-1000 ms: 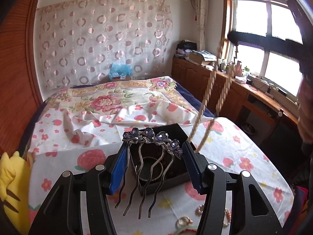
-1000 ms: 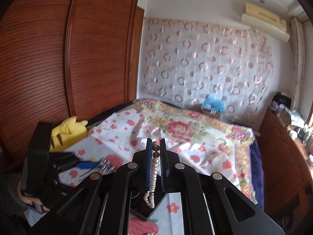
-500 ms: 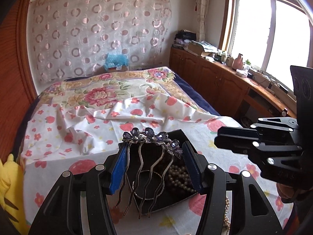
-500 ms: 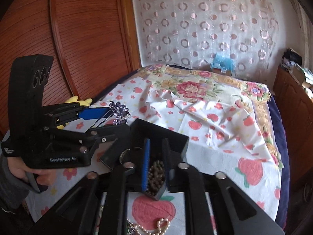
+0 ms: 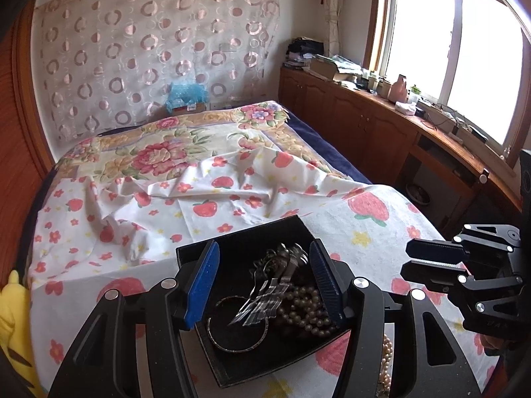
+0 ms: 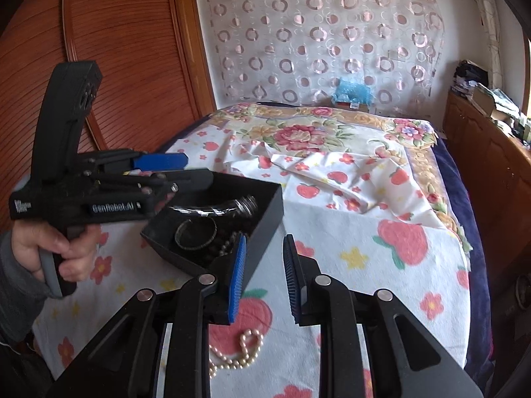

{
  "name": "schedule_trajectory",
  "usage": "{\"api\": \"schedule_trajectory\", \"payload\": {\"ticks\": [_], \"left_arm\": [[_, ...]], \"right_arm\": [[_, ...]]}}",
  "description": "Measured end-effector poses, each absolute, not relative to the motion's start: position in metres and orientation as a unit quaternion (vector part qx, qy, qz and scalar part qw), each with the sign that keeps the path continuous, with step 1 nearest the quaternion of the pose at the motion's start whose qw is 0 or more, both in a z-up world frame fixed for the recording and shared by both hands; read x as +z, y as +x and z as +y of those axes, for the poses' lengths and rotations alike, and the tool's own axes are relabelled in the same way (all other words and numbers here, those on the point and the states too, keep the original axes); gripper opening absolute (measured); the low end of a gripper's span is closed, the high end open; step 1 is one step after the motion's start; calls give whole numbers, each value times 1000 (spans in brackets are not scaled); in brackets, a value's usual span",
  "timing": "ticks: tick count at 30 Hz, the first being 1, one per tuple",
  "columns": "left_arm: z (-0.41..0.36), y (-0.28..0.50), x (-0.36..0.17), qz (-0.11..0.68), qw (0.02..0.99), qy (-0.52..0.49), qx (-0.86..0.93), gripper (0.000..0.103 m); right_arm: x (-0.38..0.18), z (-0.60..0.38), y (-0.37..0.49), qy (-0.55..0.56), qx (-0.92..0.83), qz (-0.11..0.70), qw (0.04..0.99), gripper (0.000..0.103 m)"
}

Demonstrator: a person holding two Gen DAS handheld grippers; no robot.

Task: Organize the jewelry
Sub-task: 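Lower the comb into the box and open the left tool while the right tool drops the pearls in, then withdraw both tools from the box and move the left tool to the jade bangle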

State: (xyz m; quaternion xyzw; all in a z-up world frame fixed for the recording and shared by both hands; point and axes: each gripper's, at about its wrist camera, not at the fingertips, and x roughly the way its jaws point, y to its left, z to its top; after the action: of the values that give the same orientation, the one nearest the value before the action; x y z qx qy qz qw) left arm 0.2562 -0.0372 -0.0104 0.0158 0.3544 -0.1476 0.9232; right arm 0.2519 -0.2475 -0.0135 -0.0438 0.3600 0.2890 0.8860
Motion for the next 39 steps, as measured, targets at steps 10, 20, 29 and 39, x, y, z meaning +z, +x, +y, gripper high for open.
{"api": "schedule_trajectory", "payload": {"ticks": [10,20,29,39], "left_arm": [[-13,209,-13,354,925,8,-140,54],[11,163,-43,391,912,6,-122,54],[16,149,-65,420,899,-5,-124,54],[-1,132,-84,451,881,6,-146,54]], "right_arm": [[-36,-262,227,-55,274,381,881,25],[-76,-261,218,-69,274,427,859,25],[-96,-241,225,-100,275,446,846,20],[-100,-240,217,-115,261,421,861,17]]}}
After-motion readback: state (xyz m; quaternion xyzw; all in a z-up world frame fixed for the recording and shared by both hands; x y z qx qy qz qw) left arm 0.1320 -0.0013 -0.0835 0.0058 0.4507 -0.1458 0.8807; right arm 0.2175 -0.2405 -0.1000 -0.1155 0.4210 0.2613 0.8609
